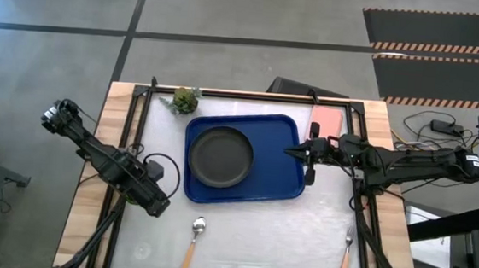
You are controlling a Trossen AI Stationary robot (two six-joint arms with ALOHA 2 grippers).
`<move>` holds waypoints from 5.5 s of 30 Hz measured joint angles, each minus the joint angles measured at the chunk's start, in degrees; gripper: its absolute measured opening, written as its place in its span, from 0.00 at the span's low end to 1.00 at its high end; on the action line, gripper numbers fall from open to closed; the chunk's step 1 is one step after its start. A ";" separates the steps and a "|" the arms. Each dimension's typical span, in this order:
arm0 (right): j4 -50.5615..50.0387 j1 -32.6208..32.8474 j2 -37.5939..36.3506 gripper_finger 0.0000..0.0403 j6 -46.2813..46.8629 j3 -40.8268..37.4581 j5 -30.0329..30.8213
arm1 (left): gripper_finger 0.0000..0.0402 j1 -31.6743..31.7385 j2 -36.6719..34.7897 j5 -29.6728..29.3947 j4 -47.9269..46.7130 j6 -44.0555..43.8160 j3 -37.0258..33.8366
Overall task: Pick and place plate/cup/fork/spoon on tray
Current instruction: Put the green cup on the blue tray to the top right of the black plate
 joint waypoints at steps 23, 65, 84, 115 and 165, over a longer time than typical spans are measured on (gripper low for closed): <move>-1.42 0.00 0.04 0.02 1.44 0.00 -0.26 | 0.20 -0.03 -0.56 -1.03 3.39 3.25 -8.14; -15.82 0.02 -18.37 0.02 0.14 -1.31 -7.64 | 0.00 14.47 23.68 -8.80 8.17 72.12 38.07; -16.39 0.02 -27.60 0.02 0.51 -4.02 -9.02 | 0.00 32.66 32.84 -15.49 21.44 96.60 43.78; -17.30 0.00 -28.19 0.02 -0.44 -4.11 -8.76 | 0.00 44.22 42.05 -16.28 25.07 99.01 36.53; -17.73 0.00 -28.18 0.02 -0.27 -4.02 -8.71 | 0.15 44.31 42.10 -16.26 29.50 98.61 34.98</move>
